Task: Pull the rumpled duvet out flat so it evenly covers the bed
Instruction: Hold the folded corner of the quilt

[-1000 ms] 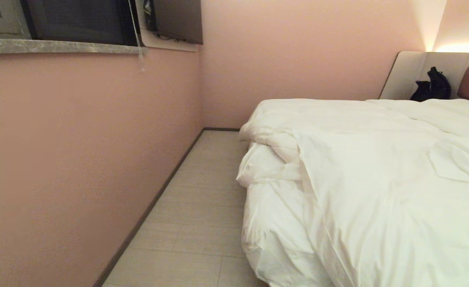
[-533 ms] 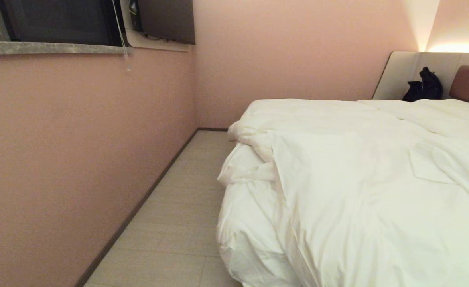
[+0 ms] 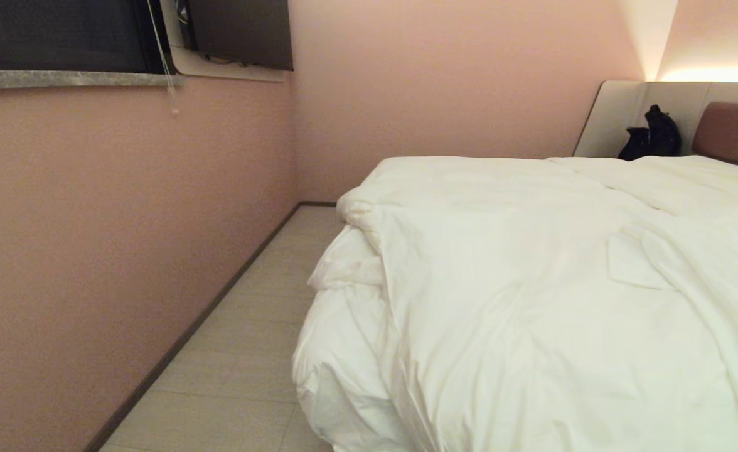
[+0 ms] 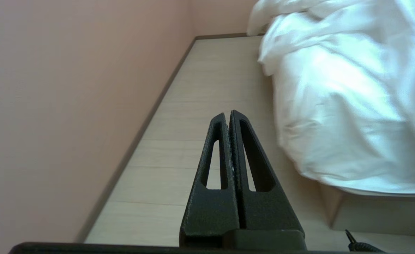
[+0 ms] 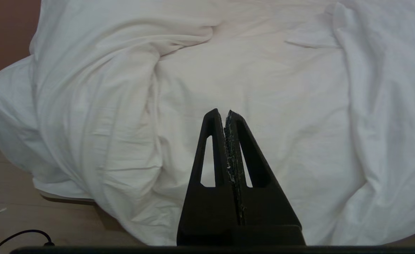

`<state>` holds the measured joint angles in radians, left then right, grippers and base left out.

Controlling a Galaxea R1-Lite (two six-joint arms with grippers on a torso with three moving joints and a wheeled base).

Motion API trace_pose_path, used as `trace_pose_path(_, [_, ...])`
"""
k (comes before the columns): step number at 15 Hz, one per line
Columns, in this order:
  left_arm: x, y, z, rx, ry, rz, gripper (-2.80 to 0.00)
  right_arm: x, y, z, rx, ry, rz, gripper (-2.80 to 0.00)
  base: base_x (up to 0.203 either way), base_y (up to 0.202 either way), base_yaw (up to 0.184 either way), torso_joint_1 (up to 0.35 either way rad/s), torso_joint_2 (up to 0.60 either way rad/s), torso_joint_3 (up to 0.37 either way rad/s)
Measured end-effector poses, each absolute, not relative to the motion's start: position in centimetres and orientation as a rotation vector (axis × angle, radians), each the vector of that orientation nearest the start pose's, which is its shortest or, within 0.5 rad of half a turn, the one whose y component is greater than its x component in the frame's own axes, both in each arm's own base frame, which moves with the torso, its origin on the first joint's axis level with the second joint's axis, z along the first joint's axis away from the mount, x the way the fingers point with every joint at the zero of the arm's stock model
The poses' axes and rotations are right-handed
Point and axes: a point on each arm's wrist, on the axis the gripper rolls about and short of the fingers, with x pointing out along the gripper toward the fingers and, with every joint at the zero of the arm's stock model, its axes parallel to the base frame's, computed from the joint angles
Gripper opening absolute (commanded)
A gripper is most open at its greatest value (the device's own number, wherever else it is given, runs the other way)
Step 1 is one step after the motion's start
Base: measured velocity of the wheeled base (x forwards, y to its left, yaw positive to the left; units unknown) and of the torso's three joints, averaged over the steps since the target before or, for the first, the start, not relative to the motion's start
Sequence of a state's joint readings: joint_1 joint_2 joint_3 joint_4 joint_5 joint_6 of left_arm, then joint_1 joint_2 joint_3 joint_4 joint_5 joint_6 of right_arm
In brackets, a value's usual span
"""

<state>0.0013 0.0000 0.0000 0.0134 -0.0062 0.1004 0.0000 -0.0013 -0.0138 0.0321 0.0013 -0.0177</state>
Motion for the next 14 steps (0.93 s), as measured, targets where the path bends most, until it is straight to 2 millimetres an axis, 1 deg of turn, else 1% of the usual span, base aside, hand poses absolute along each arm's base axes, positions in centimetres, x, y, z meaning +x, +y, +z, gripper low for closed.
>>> trace_pose_path(14, [-2.28, -0.01, 7.40, 0.105, 0.014, -0.006, -2.80, -2.40, 0.00, 7.60, -0.019, 0.017, 0.001, -2.80, 0.000, -0.192, 0.001, 0.002, 0.00, 0.002])
